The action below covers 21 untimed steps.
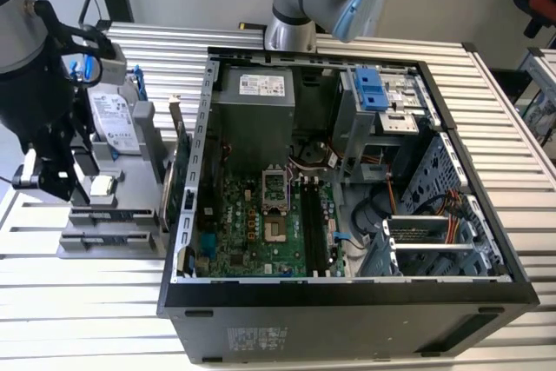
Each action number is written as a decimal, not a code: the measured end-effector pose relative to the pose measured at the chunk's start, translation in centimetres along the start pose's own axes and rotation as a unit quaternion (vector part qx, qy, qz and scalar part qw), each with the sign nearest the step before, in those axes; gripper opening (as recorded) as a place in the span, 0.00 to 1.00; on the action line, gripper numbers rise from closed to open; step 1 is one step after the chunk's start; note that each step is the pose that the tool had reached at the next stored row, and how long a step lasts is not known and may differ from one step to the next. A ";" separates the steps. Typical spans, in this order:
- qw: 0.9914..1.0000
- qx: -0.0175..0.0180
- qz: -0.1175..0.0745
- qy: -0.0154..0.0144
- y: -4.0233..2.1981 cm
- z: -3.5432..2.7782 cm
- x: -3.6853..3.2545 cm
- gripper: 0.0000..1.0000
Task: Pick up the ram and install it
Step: 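Pick up the ram and move it above insertion slot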
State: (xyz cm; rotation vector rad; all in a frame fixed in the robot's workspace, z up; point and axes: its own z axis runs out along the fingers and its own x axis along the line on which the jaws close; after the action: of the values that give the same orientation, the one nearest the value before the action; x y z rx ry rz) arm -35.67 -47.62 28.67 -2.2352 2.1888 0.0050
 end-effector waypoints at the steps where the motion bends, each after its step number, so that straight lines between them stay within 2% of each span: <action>1: 1.000 0.000 0.000 0.000 0.00 0.19 0.01 1.00; 7: 1.000 0.000 0.000 -0.002 0.01 1.23 0.20 1.00; 13: 1.000 0.000 0.000 -0.007 0.04 2.33 1.06 1.00; 16: 1.000 0.000 0.000 -0.007 0.05 2.86 1.12 1.00; 21: 1.000 0.000 0.000 -0.010 0.05 3.77 1.14 1.00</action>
State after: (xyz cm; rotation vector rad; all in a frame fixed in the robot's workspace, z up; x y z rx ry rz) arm -35.67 -48.71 24.88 -2.2249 2.1786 0.0267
